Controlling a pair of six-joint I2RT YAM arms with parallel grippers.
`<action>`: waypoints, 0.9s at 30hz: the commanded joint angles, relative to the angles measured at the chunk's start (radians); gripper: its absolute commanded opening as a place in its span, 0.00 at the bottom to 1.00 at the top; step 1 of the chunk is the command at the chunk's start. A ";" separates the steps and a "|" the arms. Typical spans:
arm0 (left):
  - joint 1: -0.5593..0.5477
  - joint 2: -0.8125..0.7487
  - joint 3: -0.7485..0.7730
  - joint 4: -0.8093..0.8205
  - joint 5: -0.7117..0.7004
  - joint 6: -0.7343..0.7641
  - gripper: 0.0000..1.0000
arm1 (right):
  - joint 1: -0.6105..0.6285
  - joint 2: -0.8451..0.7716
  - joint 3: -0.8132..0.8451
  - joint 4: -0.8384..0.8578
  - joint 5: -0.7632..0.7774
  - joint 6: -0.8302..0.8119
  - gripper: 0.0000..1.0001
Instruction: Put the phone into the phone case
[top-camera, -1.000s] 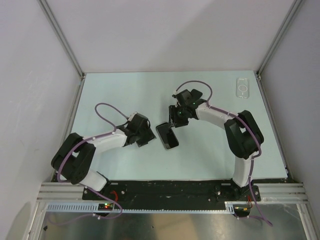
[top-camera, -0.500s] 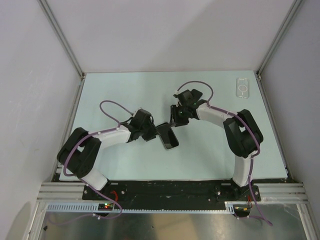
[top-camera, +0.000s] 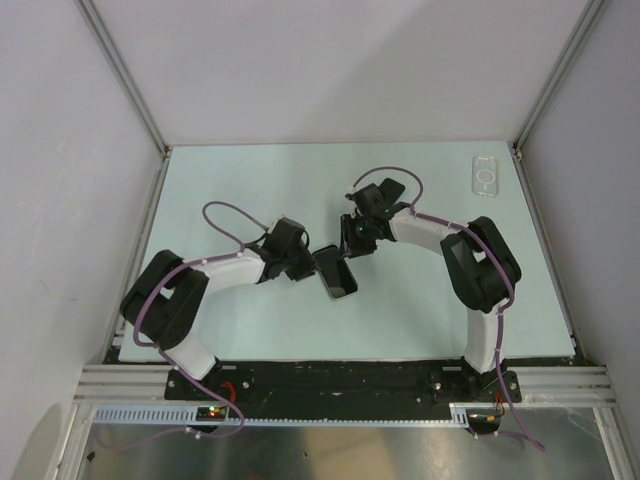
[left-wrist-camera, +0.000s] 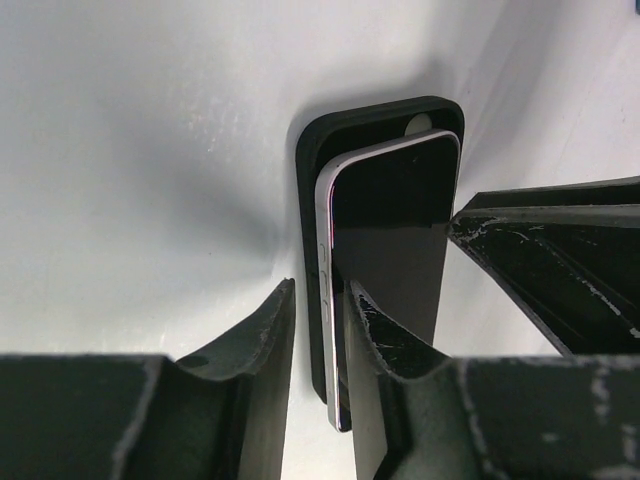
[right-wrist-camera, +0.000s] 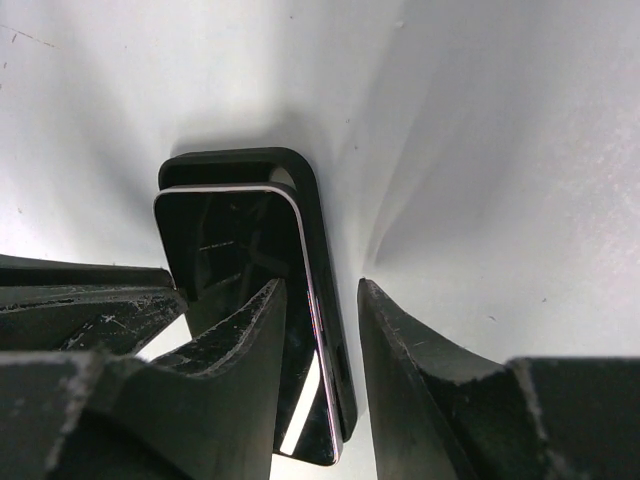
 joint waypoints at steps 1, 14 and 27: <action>-0.006 0.009 0.048 0.022 -0.004 -0.001 0.30 | 0.002 0.014 -0.006 0.034 -0.007 -0.003 0.39; -0.007 0.041 0.071 0.022 -0.004 0.005 0.14 | 0.009 0.025 -0.008 0.034 0.002 -0.001 0.38; -0.006 0.093 0.076 0.000 -0.058 0.002 0.00 | 0.032 0.026 -0.009 0.032 0.017 -0.004 0.38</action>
